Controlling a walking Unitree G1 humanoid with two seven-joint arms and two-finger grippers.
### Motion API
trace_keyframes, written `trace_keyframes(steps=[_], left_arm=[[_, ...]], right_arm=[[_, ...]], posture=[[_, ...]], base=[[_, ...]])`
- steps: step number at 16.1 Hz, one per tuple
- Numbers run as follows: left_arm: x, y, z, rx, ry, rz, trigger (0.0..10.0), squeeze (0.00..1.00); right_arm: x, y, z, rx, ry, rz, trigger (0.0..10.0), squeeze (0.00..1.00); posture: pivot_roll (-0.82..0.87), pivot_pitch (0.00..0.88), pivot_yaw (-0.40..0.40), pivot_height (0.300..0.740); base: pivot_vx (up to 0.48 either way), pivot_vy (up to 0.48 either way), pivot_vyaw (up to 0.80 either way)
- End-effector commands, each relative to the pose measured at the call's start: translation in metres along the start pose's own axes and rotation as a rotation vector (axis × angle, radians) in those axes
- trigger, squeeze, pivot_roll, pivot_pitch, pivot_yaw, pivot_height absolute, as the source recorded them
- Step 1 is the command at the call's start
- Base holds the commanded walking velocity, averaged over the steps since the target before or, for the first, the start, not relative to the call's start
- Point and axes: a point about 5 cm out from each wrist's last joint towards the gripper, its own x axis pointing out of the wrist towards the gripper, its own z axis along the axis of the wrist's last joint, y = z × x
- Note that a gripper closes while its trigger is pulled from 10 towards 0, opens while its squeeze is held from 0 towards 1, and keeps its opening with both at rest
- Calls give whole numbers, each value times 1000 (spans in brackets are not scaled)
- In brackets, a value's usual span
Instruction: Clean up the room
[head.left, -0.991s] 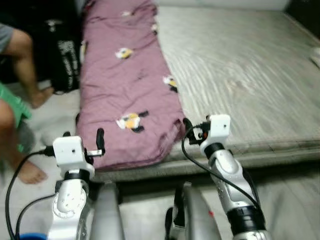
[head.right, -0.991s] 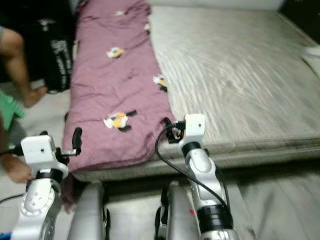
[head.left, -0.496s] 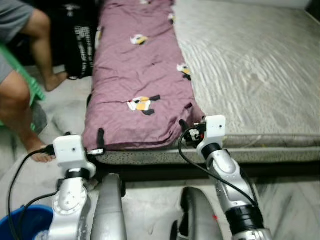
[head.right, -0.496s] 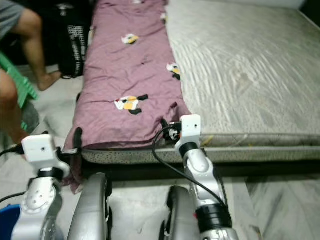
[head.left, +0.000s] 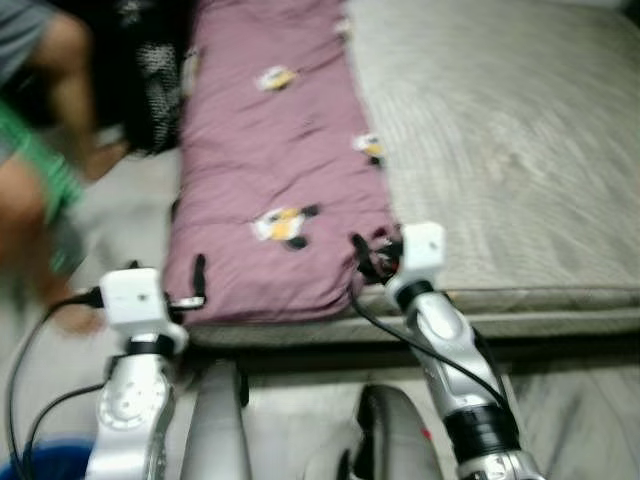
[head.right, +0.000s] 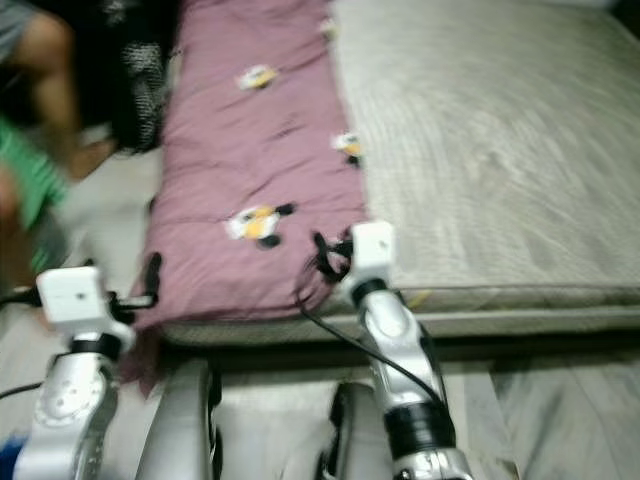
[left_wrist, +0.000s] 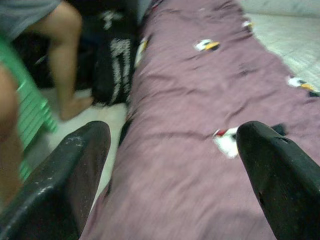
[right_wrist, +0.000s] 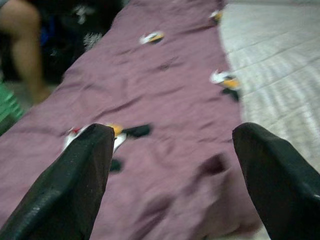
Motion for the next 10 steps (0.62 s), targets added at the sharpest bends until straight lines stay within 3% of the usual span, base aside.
trace_keyframes(steps=[1, 3, 10], left_arm=[[-2, -9, 0, -23, 4, -35, 10000, 0], [-2, -7, 0, -22, 7, -33, 10000, 0], [-9, 2, 2, 16, 25, 38, 10000, 0]], right_arm=[[-7, -14, -7, -13, 29, -45, 10000, 0], [-6, -14, -7, -11, 30, -45, 10000, 0], [5, -3, -11, 32, 62, 34, 10000, 0]], posture=[[97, 149, -78, 593], [97, 153, -76, 593], [136, 176, -80, 578]], base=[[428, 0, 0], [448, 0, 0], [0, 0, 0]])
